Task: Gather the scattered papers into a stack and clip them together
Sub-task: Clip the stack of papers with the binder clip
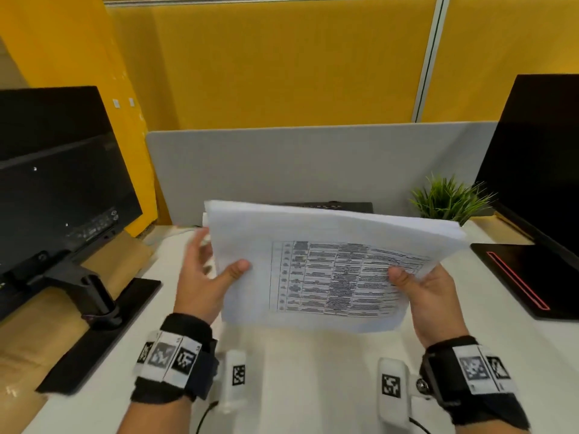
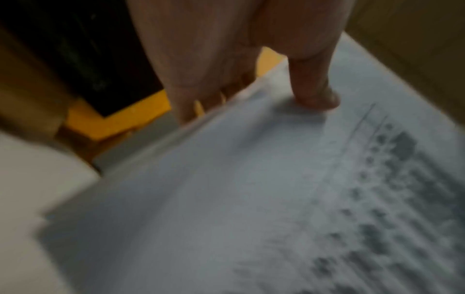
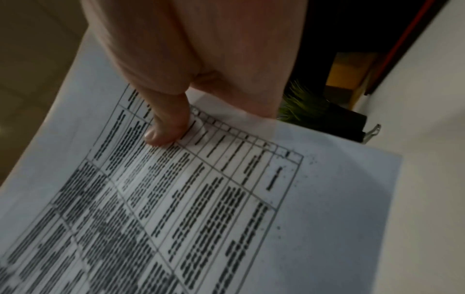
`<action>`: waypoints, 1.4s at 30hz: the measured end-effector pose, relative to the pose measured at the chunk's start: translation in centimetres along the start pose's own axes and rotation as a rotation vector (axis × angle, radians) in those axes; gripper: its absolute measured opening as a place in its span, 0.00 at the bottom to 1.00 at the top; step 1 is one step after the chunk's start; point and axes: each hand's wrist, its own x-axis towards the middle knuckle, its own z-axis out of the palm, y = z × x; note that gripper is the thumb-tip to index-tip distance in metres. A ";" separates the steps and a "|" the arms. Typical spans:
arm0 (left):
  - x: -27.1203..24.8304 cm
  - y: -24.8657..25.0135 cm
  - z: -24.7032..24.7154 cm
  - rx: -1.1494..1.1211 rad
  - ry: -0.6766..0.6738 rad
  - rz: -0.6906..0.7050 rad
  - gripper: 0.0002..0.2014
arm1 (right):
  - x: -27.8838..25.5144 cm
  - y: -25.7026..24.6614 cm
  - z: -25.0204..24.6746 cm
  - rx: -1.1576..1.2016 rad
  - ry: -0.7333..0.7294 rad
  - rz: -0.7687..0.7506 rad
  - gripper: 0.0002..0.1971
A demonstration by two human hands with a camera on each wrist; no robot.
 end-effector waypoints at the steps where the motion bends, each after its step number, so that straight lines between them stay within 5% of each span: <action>1: -0.2 -0.1 0.3 -0.024 -0.050 -0.016 0.28 | 0.0 0.1 0.0 -0.029 -0.021 0.010 0.22; 4: -1.5 -1.4 1.0 -0.082 -0.033 -0.047 0.14 | -0.7 0.9 0.1 -0.041 -0.037 0.052 0.25; 7: -2.6 -2.4 1.4 -0.168 -0.010 -0.077 0.18 | -2.0 2.1 0.2 -0.013 -0.036 0.100 0.39; 11: -2.5 -2.7 1.7 -0.149 0.018 -0.091 0.13 | -2.5 2.9 0.6 -0.010 -0.015 0.118 0.30; 15: -1.9 -2.1 1.4 -0.110 0.006 -0.050 0.21 | -1.8 2.3 0.3 -0.080 -0.016 0.087 0.42; 17: -1.6 -2.0 1.3 -0.091 -0.028 -0.066 0.27 | -1.2 1.9 0.1 -0.103 -0.013 0.079 0.42; 21: -0.9 -1.4 1.7 -0.026 -0.062 -0.073 0.13 | 0.0 1.2 0.4 -0.143 -0.038 0.058 0.41; 24: -0.8 -1.8 1.8 -0.048 0.001 -0.077 0.21 | 0.2 1.2 0.2 -0.125 -0.035 0.052 0.42; 27: -1.3 -2.1 2.2 -0.022 0.003 -0.088 0.17 | 0.0 1.8 0.2 -0.163 -0.051 0.081 0.44; 38: -1.3 -2.3 2.2 -0.020 -0.009 -0.105 0.13 | 0.2 1.2 0.3 -0.239 -0.082 0.181 0.33; 40: -1.0 -1.1 2.2 0.014 -0.020 -0.057 0.12 | 0.3 -0.8 0.8 -0.465 0.063 0.052 0.26; 42: -0.9 0.8 2.7 0.016 -0.068 0.033 0.11 | 0.4 -3.5 2.1 -0.803 0.153 -0.309 0.32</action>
